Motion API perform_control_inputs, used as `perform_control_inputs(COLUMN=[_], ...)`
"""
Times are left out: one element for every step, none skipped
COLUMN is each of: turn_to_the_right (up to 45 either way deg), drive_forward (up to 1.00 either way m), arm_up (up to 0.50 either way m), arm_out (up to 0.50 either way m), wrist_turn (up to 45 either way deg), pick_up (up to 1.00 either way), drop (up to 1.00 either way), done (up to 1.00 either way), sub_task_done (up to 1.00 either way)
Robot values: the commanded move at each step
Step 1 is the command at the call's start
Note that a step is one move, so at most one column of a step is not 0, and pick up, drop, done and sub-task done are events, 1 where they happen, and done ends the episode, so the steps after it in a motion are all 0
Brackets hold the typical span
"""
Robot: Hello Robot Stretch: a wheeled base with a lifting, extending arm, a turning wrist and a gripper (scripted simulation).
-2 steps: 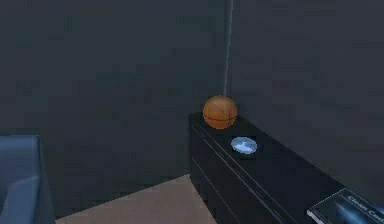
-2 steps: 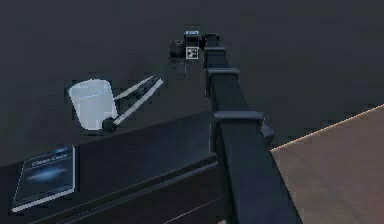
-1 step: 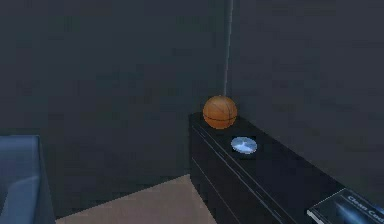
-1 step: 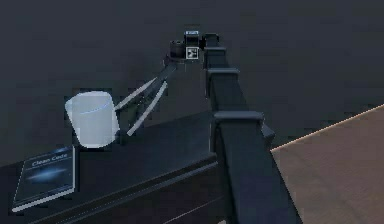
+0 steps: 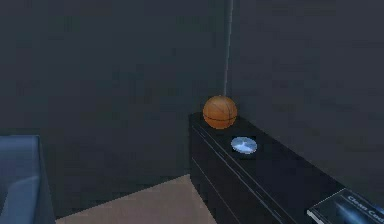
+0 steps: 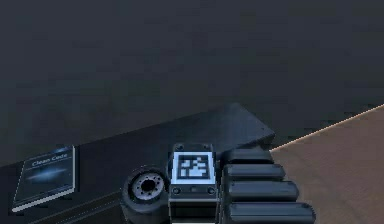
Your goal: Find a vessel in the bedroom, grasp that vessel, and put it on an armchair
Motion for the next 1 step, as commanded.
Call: perform_control_inputs(turn_to_the_right=[45.0], drive_forward=[0.00], arm_up=[0.00], arm_out=[0.00], wrist_turn=[0.0], pick_up=[0.00], drop=[0.00], done=[0.00], sub_task_done=[0.00])
